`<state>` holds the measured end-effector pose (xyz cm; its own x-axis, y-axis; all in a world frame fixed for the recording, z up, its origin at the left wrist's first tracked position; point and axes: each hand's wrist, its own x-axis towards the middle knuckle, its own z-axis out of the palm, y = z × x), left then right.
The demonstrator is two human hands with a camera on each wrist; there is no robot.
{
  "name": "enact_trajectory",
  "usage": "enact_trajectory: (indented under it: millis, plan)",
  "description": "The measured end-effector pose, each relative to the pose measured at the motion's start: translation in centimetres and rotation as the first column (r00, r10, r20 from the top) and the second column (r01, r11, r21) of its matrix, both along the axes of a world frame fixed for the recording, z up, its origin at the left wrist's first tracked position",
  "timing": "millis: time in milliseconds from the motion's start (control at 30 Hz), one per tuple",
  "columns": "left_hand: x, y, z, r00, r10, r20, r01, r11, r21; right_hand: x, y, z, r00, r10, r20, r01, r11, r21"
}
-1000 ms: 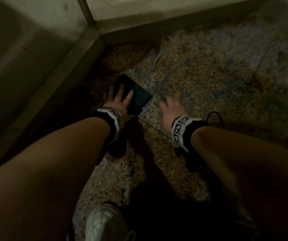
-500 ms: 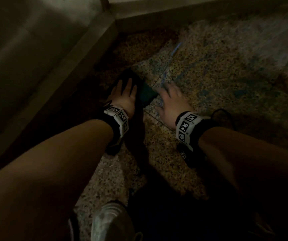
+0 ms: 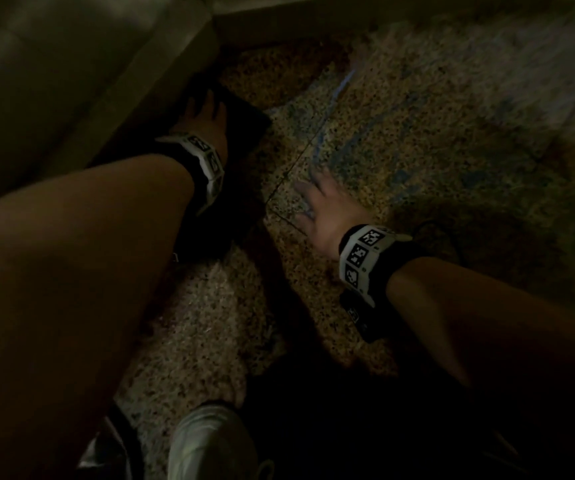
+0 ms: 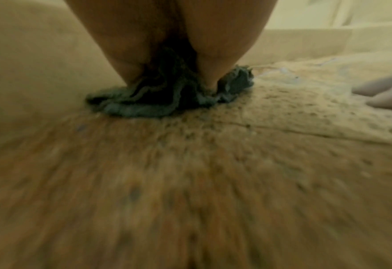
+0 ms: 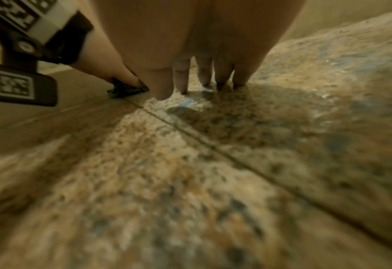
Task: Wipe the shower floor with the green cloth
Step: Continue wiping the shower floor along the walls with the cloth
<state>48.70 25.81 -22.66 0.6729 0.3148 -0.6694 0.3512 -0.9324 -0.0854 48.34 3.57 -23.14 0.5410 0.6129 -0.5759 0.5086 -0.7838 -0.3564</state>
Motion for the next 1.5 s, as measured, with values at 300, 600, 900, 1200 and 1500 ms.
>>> enact_trajectory:
  millis: [300,600,900,1200,1500]
  plan:
    - [-5.9,-1.2,-0.3,1.0,0.0,0.022,0.0,1.0,0.016,0.1,0.3,0.4,0.999,0.036,0.041,-0.034,0.999,-0.041]
    - [-2.5,0.6,0.1,0.999,0.036,-0.025,-0.036,0.999,-0.004,0.0,0.5,0.5,0.998,0.055,0.033,-0.052,0.996,-0.072]
    - [-4.7,-1.9,0.5,0.999,0.032,0.007,-0.032,0.999,-0.029,0.3,-0.3,0.3,0.988,0.141,0.063,-0.135,0.986,-0.097]
    - [-6.4,-3.5,-0.1,1.0,-0.013,0.027,0.014,0.997,-0.069,0.3,-1.7,0.0,0.973,0.185,0.136,-0.142,0.95,-0.278]
    - [-1.4,-4.2,1.3,1.0,0.016,0.009,-0.016,1.0,0.016,0.5,-1.8,-0.1,0.989,0.108,0.101,-0.088,0.979,-0.181]
